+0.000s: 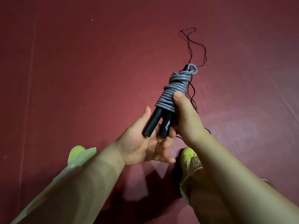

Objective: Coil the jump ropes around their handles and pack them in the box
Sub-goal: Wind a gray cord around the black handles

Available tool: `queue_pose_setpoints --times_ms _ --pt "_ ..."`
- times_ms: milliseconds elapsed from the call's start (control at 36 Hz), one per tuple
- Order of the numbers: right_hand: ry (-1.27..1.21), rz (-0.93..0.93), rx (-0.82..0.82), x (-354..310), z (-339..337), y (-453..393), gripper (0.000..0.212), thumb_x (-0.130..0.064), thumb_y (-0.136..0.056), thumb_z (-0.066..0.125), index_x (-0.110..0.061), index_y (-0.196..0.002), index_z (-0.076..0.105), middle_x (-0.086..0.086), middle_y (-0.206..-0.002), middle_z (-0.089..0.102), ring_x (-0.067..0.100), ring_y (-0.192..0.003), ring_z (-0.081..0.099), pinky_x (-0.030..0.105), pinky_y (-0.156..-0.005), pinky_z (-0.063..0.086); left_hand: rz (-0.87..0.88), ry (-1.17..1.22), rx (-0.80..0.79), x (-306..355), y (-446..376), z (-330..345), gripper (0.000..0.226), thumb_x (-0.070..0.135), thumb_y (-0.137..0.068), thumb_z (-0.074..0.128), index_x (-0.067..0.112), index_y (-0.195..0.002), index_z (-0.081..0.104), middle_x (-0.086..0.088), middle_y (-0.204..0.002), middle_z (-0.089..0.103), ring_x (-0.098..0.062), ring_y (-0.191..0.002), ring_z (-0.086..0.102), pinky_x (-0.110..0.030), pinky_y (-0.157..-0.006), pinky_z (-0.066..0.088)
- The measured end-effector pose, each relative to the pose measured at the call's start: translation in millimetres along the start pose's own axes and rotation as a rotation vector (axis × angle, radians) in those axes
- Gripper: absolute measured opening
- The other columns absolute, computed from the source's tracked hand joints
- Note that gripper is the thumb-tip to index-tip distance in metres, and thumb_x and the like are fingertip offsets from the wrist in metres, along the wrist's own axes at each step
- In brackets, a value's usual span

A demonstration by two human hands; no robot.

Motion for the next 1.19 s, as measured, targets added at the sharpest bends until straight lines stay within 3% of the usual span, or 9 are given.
queue_pose_setpoints --times_ms 167,250,500,611,722,889,1000,1083,1194 --pt "0.193 0.107 -0.059 7 -3 -2 0.068 -0.077 -0.074 0.035 -0.011 -0.079 0.054 0.013 -0.057 0.039 0.019 -0.047 0.033 0.028 -0.047 0.022 -0.028 -0.037 0.126 4 1 -4 0.076 0.082 -0.073 0.03 0.015 -0.07 0.064 0.001 -0.051 0.044 -0.015 -0.039 0.047 -0.036 -0.064 0.056" --pt "0.339 0.162 -0.083 8 -8 0 0.059 -0.061 -0.097 0.024 -0.012 -0.075 0.048 0.0 -0.051 0.038 0.013 -0.041 0.029 0.025 -0.044 0.021 -0.047 -0.105 0.239 6 4 -12 0.072 0.077 -0.073 0.027 0.014 -0.072 0.062 0.0 -0.054 0.04 -0.016 -0.042 0.046 -0.036 -0.064 0.053" --pt "0.782 0.241 -0.03 16 -18 -3 0.079 -0.058 -0.099 0.017 -0.012 -0.056 0.065 0.012 -0.06 0.06 0.03 -0.06 0.062 0.035 -0.067 0.046 -0.005 -0.509 0.686 7 7 -33 0.065 0.065 -0.092 0.026 0.01 -0.082 0.059 -0.005 -0.059 0.049 -0.016 -0.044 0.047 -0.033 -0.064 0.045" --pt "0.831 0.215 0.023 16 -15 -4 0.075 -0.055 -0.1 0.018 -0.011 -0.062 0.064 0.007 -0.055 0.06 0.022 -0.056 0.059 0.029 -0.056 0.039 0.055 -0.583 0.811 13 8 -39 0.059 0.063 -0.091 0.034 0.012 -0.074 0.059 0.003 -0.051 0.049 -0.013 -0.042 0.049 -0.031 -0.065 0.047" --pt "0.678 0.231 0.026 18 -10 -5 0.071 -0.057 -0.099 0.019 -0.009 -0.072 0.065 -0.001 -0.057 0.05 0.02 -0.048 0.055 0.036 -0.054 0.052 0.103 -0.598 0.85 20 7 -41 0.047 0.059 -0.09 0.043 0.015 -0.074 0.054 0.006 -0.051 0.046 -0.012 -0.045 0.047 -0.028 -0.063 0.046" --pt "0.516 0.295 -0.01 25 -9 -5 0.074 -0.073 -0.09 0.022 -0.012 -0.074 0.06 -0.005 -0.056 0.039 0.013 -0.044 0.034 0.026 -0.048 0.029 0.178 -0.682 0.833 22 6 -45 0.036 0.049 -0.083 0.064 0.017 -0.071 0.051 0.006 -0.051 0.047 -0.011 -0.05 0.046 -0.034 -0.068 0.043" --pt "0.39 0.283 -0.037 19 -7 -1 0.059 -0.072 -0.09 0.028 -0.021 -0.062 0.036 -0.007 -0.054 0.025 0.01 -0.044 0.018 0.027 -0.046 0.016 0.234 -0.902 0.839 24 8 -46 0.061 0.069 -0.046 0.06 0.016 -0.075 0.052 0.011 -0.055 0.049 -0.011 -0.055 0.043 -0.032 -0.06 0.034" --pt "0.361 0.257 -0.019 15 -4 1 0.053 -0.067 -0.089 0.039 -0.022 -0.063 0.031 -0.008 -0.049 0.024 0.011 -0.045 0.019 0.028 -0.047 0.016 0.221 -1.025 0.863 23 9 -48 0.074 0.07 -0.041 0.059 0.01 -0.083 0.053 0.012 -0.063 0.049 -0.01 -0.06 0.042 -0.032 -0.062 0.033" --pt "0.384 0.142 0.017 10 -1 0 0.047 -0.06 -0.092 0.044 -0.022 -0.066 0.035 -0.009 -0.047 0.027 0.008 -0.043 0.023 0.03 -0.051 0.019 0.202 -0.87 0.665 20 7 -41 0.056 0.062 -0.044 0.066 0.018 -0.076 0.052 0.014 -0.055 0.052 -0.005 -0.052 0.046 -0.028 -0.058 0.036"
Point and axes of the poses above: each hand's wrist, its own y-axis away from the middle knuckle, its own z-axis out of the palm, x = y × z, the point moved 4 cm from there along -y, towards the middle knuckle
